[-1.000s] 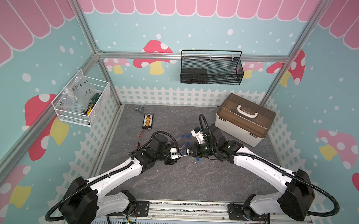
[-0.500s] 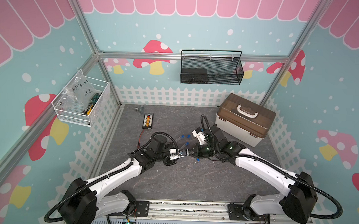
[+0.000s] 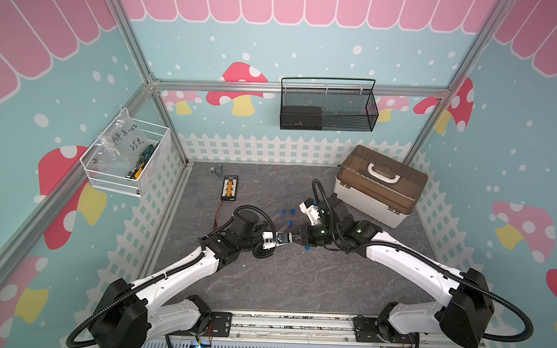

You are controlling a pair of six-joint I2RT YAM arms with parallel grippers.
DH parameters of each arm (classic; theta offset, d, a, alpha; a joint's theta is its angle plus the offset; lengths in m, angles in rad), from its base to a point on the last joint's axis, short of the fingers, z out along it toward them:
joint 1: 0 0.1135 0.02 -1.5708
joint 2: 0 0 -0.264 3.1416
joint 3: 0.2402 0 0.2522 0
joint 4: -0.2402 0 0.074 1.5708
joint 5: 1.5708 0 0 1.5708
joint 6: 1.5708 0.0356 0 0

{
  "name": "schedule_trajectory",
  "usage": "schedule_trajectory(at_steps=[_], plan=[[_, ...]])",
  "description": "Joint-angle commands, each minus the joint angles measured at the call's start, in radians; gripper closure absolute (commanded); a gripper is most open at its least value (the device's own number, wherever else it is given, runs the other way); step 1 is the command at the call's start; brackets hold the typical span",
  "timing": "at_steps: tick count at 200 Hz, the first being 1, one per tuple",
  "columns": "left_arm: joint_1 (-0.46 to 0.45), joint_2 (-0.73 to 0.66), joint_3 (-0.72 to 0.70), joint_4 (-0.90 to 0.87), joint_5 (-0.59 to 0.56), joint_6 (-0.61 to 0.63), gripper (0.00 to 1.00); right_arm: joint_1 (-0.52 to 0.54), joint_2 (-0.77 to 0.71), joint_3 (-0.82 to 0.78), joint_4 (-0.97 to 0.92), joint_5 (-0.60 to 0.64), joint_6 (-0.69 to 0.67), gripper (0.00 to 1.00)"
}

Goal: Insert stoppers into test tubes
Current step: Pick up the test tube at the center of the board.

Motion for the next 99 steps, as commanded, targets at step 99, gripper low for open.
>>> schedule_trajectory(at_steps=[99], plan=[[0.114,0.017,0.130,-0.048,-0.172,-0.438,1.00,-0.045,-0.047,-0.045,-0.348,0.411,-0.389,0.72]])
